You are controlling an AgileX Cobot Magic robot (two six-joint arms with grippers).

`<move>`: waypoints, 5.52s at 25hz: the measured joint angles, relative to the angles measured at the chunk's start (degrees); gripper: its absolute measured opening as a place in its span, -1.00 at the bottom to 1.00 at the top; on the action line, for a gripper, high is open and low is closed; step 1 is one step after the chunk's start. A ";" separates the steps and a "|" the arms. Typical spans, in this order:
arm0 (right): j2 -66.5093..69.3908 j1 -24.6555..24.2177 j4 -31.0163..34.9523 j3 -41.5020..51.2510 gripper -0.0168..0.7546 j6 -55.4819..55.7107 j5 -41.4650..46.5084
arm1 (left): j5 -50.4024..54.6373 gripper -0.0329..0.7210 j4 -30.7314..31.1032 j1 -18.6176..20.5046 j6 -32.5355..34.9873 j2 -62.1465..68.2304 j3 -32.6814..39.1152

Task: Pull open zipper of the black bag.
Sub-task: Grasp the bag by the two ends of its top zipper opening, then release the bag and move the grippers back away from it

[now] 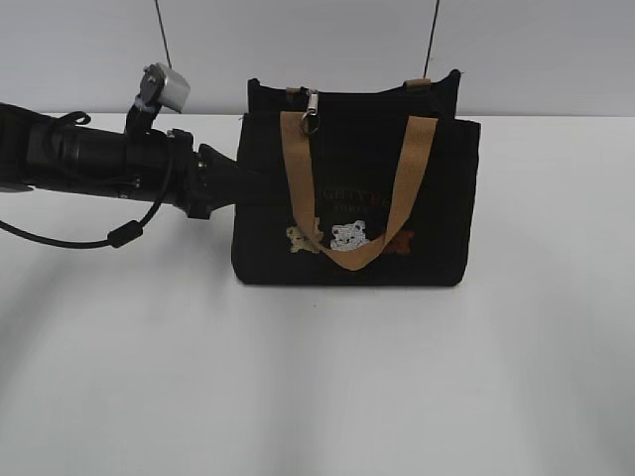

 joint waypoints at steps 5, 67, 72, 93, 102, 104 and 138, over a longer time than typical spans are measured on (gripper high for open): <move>13.32 0.00 19.09 0.00 0.43 -22.04 -2.14 | 0.00 -0.82 0.00 0.00 0.00 0.00 0.00; 88.70 20.85 56.90 -42.20 -0.36 -60.79 -19.66 | -0.62 -0.82 -0.52 0.00 -0.45 0.00 -0.12; 88.70 20.85 56.84 -42.20 -0.41 -60.79 -20.16 | -0.62 -0.82 -0.52 0.00 -0.45 0.00 -0.12; 80.72 20.70 33.05 -42.25 -0.98 -43.28 -24.32 | 0.00 -0.82 0.36 0.00 -0.45 0.00 -0.12; 78.25 12.69 25.33 -42.25 -0.98 -34.39 -21.10 | -0.04 -0.82 1.19 0.00 -0.45 0.00 -0.12; 77.82 10.22 25.03 -42.25 -0.98 -33.86 -18.94 | -0.05 -0.82 1.19 0.00 -0.45 0.00 -0.12; 71.37 -0.54 23.05 -42.25 0.54 -31.65 4.44 | -8.94 0.63 17.45 -0.10 -30.96 -8.68 -0.12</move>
